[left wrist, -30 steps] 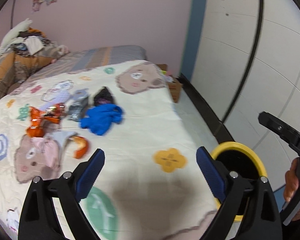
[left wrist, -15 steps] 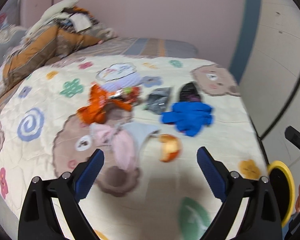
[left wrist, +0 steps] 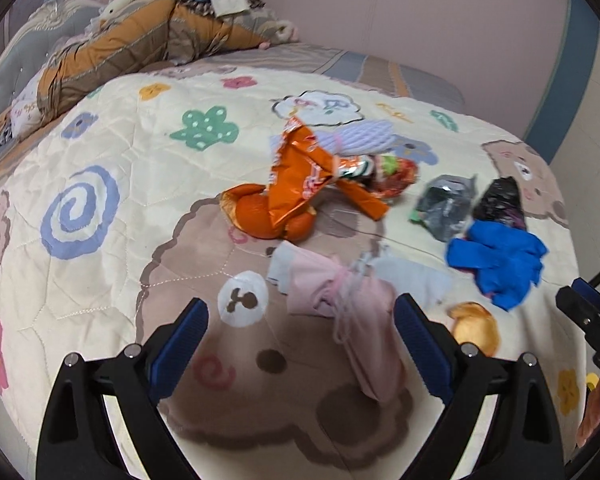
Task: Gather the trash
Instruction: 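Grasp the pink cloth with the left tool while the right grasps the blue glove, then lift the pink cloth and blue glove off the quilt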
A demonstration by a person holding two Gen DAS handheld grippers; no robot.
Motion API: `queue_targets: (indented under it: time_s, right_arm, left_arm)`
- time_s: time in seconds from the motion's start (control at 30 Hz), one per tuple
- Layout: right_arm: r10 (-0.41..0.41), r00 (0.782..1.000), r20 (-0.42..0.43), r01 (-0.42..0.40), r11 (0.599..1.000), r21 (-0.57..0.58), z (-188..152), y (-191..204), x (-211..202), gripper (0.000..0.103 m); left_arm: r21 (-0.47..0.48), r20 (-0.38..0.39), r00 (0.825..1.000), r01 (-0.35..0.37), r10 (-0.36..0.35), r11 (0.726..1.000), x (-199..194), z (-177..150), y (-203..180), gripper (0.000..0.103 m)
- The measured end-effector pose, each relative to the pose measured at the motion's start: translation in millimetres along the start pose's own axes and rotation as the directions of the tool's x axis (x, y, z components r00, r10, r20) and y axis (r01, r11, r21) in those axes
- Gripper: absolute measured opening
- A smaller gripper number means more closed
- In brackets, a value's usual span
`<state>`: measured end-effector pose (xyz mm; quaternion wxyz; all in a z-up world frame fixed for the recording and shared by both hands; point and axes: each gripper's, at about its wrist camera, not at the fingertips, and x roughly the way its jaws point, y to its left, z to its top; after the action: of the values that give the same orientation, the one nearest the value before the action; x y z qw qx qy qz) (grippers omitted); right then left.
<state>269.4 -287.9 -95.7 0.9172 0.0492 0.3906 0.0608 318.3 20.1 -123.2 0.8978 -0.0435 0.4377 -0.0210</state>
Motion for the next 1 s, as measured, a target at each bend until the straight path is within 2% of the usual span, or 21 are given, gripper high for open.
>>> queue_targets:
  time_s: [0.2,0.27,0.37,0.43,0.47,0.5,0.53,0.63,0.8,1.0]
  right_arm:
    - [-0.054,0.996,-0.069,0.052,0.998,-0.024,11.6,7.3,45.8,0.07]
    - [-0.063,0.995,-0.08,0.061,0.998,-0.025,13.7,7.8,54.8,0.071]
    - [-0.074,0.993,-0.09,0.072,0.997,-0.027,15.6,10.1,66.5,0.071]
    - [-0.075,0.992,-0.099,0.073,0.997,-0.025,15.9,12.2,72.7,0.071]
    - [-0.073,0.992,-0.106,0.071,0.997,-0.026,16.1,13.5,76.4,0.07]
    - [-0.074,0.991,-0.108,0.071,0.997,-0.029,15.9,15.3,78.6,0.065]
    - [-0.074,0.991,-0.109,0.071,0.997,-0.035,15.6,17.9,80.4,0.054]
    - [-0.065,0.992,-0.109,0.06,0.997,-0.057,14.8,26.2,80.0,0.033]
    - [-0.041,0.993,-0.108,0.033,0.997,-0.075,12.5,34.2,74.4,0.019]
    - [0.002,0.995,-0.099,-0.006,0.999,-0.04,10.9,31.4,58.0,0.015]
  left_arm:
    - [-0.051,-0.051,0.998,0.017,-0.02,0.999,23.6,3.1,8.4,0.09]
    - [-0.054,-0.069,0.997,0.028,-0.031,0.998,30.2,1.8,6.4,0.087]
    - [-0.034,-0.071,0.997,0.033,-0.035,0.999,33.7,0.3,-0.3,0.078]
    - [-0.021,-0.076,0.996,0.04,-0.042,0.999,35.1,-0.8,-4.2,0.066]
    - [-0.015,-0.078,0.996,0.045,-0.046,0.999,35.6,-1.1,-6.4,0.063]
    - [-0.005,-0.079,0.996,0.051,-0.051,0.999,35.8,-1.7,-9.5,0.053]
    - [0.002,-0.081,0.994,0.072,-0.071,0.997,35.6,-2.1,-12.1,0.039]
    - [-0.002,-0.076,0.993,0.093,-0.093,0.996,32.9,-3.4,-15.3,0.025]
    - [-0.033,-0.075,0.988,0.134,-0.137,0.99,27.2,-3.6,-10.0,0.017]
    - [-0.034,-0.058,0.985,0.161,-0.163,0.986,11.0,-5.9,-4.3,0.012]
